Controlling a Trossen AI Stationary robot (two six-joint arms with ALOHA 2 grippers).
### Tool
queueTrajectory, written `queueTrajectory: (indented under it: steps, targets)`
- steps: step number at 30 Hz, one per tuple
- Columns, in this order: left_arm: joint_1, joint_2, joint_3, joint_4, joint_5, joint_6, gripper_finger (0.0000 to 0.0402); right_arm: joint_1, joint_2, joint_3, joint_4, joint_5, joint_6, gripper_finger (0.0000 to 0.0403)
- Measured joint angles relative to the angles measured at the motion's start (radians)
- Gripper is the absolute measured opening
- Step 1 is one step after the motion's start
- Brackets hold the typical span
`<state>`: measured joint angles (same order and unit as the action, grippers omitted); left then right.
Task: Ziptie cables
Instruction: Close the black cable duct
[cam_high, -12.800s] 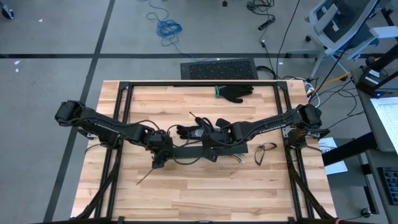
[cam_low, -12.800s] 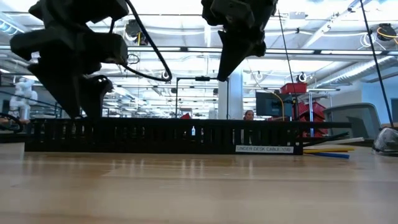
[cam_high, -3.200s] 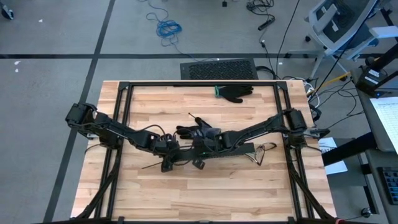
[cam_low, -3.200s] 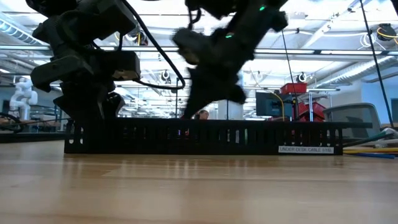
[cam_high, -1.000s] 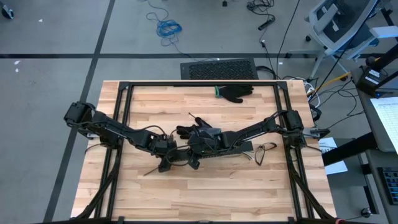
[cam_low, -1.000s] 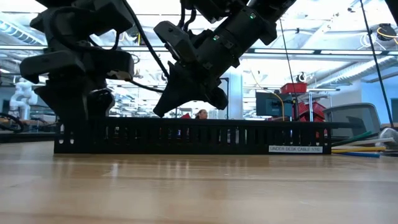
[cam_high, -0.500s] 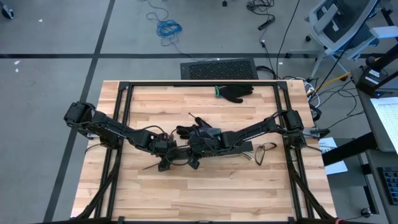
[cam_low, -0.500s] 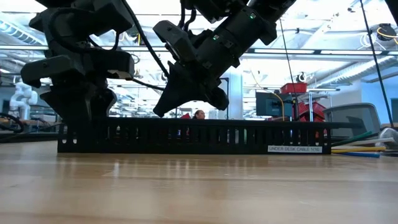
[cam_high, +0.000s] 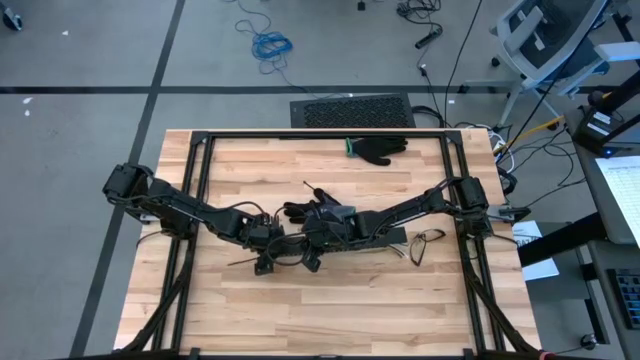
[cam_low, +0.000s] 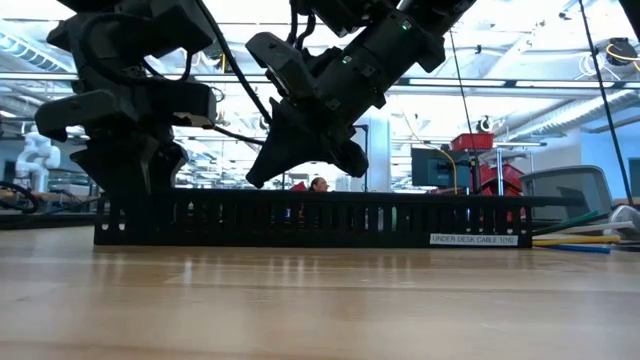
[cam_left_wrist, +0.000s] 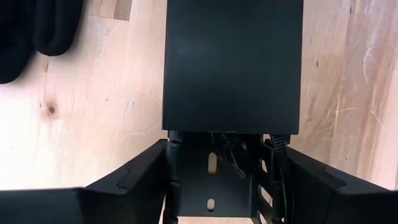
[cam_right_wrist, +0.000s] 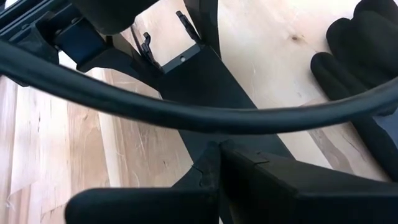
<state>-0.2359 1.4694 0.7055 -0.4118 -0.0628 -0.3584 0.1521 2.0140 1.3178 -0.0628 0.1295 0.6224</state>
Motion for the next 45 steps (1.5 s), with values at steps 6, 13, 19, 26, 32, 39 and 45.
queueTrajectory:
  steps: [6, 13, 19, 26, 32, 39, 45]
  targets:
    - [0.000, 0.000, 0.000, 0.000, -0.001, 0.000, 0.0243, 0.000, -0.001, 0.000, 0.047, -0.001, -0.003, 0.0000]
    - [0.000, 0.000, 0.000, 0.002, -0.005, 0.000, 0.0242, 0.006, -0.093, 0.002, -0.015, 0.010, -0.021, 0.0000]
    - [0.000, 0.000, 0.000, 0.005, -0.005, 0.005, 0.0242, 0.035, -0.124, 0.001, -0.325, 0.099, 0.046, 0.0000]
    - [0.000, 0.000, 0.000, 0.007, -0.005, 0.006, 0.0242, 0.045, -0.098, 0.001, -0.388, 0.129, 0.071, 0.0000]
    - [0.000, 0.001, 0.000, 0.004, -0.006, 0.005, 0.0242, 0.031, -0.036, 0.007, -0.336, 0.147, 0.071, 0.0000]
    - [0.000, 0.001, 0.000, 0.003, -0.006, 0.005, 0.0242, 0.025, 0.052, 0.010, -0.177, 0.125, 0.056, 0.0000]
    - [0.000, 0.001, 0.005, -0.001, -0.005, 0.015, 0.0242, 0.012, 0.089, 0.006, -0.022, 0.102, 0.093, 0.0000]
